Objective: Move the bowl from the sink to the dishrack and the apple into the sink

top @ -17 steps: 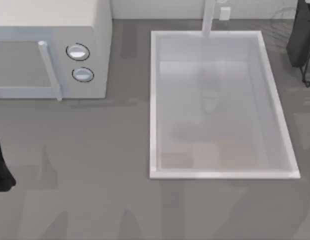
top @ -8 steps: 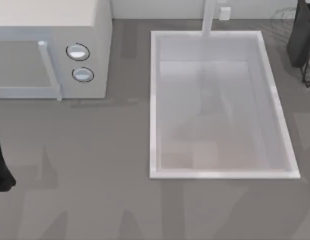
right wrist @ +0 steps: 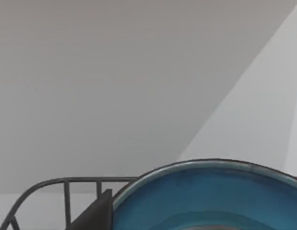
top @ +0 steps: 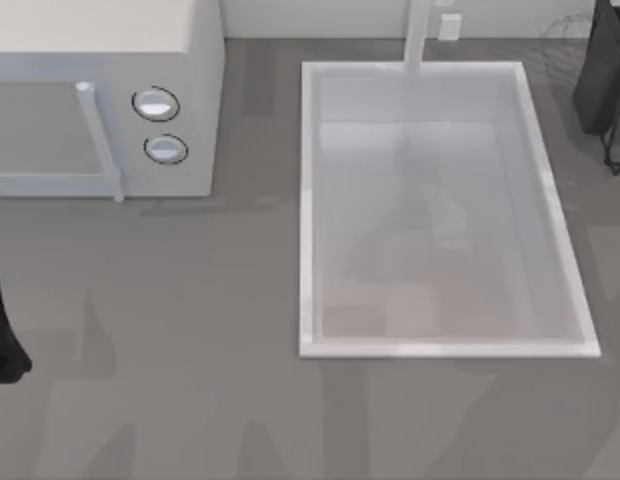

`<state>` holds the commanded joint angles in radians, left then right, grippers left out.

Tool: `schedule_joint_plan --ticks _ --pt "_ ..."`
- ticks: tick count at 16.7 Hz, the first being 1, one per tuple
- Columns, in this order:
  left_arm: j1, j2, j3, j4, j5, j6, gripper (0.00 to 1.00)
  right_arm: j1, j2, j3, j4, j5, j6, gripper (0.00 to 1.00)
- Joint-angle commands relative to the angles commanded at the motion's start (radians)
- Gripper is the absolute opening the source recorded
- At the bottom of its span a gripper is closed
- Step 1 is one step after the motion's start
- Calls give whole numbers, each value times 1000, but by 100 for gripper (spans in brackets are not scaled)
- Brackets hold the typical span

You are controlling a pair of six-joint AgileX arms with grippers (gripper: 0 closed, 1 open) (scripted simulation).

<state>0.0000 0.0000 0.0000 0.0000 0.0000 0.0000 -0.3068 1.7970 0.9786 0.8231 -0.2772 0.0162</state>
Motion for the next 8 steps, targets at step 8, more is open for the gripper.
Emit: schedule_joint_plan --ticks 8 --pt "0 0 0 0 0 0 100 24 -132 -71 -59 20 1 100"
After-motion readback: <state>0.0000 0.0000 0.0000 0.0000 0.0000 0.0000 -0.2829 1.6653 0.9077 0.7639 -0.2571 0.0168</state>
